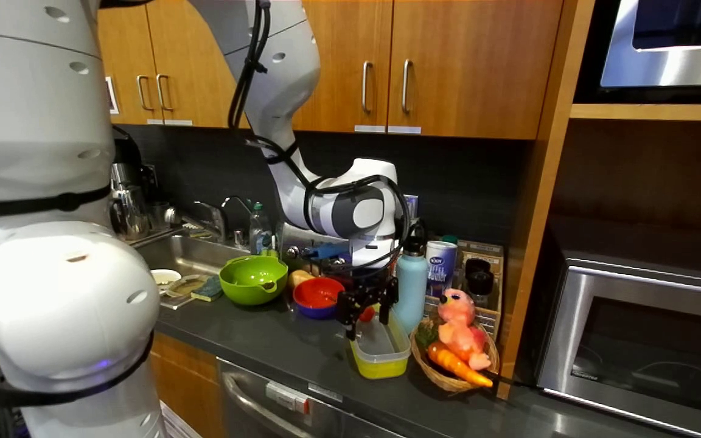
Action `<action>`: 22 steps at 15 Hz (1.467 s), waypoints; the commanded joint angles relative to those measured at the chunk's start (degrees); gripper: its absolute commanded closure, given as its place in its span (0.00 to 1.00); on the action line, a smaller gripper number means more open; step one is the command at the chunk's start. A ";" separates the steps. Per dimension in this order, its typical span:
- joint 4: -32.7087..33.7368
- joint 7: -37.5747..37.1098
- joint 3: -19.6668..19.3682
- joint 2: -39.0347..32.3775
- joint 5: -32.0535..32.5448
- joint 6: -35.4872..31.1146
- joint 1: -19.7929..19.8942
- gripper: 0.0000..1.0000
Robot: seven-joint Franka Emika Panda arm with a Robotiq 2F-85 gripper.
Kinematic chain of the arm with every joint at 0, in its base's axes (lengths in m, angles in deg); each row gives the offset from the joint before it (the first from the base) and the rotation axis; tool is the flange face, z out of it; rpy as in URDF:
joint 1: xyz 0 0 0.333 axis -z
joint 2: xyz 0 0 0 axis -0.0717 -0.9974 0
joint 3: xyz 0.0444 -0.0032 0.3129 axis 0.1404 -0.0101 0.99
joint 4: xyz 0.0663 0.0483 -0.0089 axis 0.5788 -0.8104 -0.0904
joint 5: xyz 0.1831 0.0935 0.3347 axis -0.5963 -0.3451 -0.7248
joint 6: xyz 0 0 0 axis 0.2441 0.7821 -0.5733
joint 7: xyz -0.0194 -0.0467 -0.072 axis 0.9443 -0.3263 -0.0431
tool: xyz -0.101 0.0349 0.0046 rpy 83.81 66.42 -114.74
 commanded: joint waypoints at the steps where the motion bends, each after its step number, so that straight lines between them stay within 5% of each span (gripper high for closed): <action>1: -0.65 -0.21 0.16 -1.38 -2.11 -1.89 -0.76 0.00; 10: -0.63 4.12 2.24 -4.66 -12.02 -0.92 -3.49 0.00; 12: -0.53 4.37 2.19 -5.23 -12.39 -0.84 -3.75 0.26; 22: -1.16 5.42 1.70 -4.88 -12.34 -0.76 -3.71 0.98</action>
